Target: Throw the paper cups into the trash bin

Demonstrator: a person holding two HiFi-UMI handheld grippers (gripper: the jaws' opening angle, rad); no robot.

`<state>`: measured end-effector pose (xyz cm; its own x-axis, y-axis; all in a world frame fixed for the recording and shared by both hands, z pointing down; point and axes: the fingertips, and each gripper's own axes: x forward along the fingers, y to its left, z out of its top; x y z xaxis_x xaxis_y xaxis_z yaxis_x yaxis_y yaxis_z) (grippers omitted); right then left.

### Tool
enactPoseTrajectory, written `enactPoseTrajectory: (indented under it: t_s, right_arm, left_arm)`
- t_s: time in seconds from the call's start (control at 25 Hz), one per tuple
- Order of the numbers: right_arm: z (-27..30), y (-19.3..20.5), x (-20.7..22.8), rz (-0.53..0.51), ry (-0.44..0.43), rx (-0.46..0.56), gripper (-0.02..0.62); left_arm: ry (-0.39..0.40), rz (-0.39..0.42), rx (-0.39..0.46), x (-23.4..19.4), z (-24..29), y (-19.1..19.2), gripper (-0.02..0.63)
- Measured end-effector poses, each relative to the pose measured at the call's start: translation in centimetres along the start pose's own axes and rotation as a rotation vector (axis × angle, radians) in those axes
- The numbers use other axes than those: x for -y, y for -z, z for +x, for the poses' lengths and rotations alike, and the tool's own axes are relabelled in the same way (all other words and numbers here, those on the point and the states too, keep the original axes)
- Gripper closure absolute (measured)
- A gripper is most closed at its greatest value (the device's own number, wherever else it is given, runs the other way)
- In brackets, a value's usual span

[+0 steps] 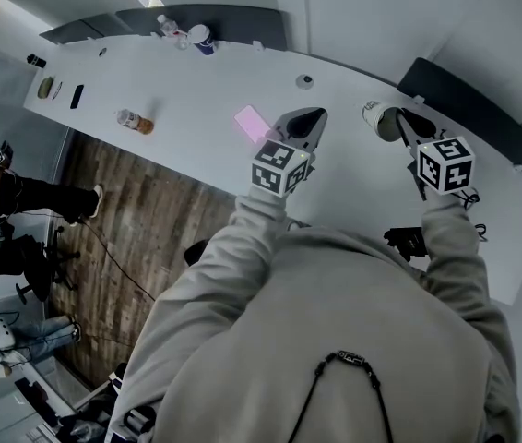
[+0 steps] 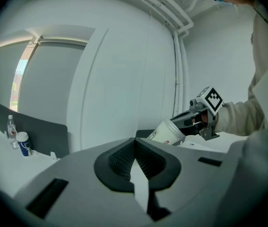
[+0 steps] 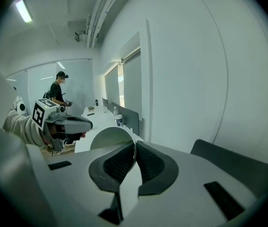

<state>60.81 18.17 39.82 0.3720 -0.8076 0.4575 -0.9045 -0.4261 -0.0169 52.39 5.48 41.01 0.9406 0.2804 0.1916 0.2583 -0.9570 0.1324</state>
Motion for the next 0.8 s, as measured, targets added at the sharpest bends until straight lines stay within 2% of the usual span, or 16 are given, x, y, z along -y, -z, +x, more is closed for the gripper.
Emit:
enactPoseTrajectory:
  t_s: [0.12,0.28,0.52,0.68,0.8]
  right_arm:
    - [-0.2,0.3,0.8,0.021,-0.013,-0.003,0.557]
    - [-0.6,1.5,1.5,0.042,-0.040,-0.019,0.557]
    - [0.2,2.7,3.1,0.037,-0.081,-0.047,0.557]
    - [2.9,3.0,1.7,0.040,-0.146,-0.069,0.557]
    - [7.2,3.0,-2.7,0.005,-0.265,-0.089,0.557]
  left_arm:
    - [-0.011,0.019,-0.002,0.4,0.5,-0.1,0.603]
    - [-0.035,-0.007,0.017,0.9,1.3,0.3,0.603]
    - [-0.094,-0.032,0.000,0.9,1.5,1.3,0.603]
    - [-0.187,-0.033,-0.005,-1.5,-1.7,1.1,0.603]
    - [-0.318,-0.047,-0.021,-4.9,-6.9,2.7,0.603]
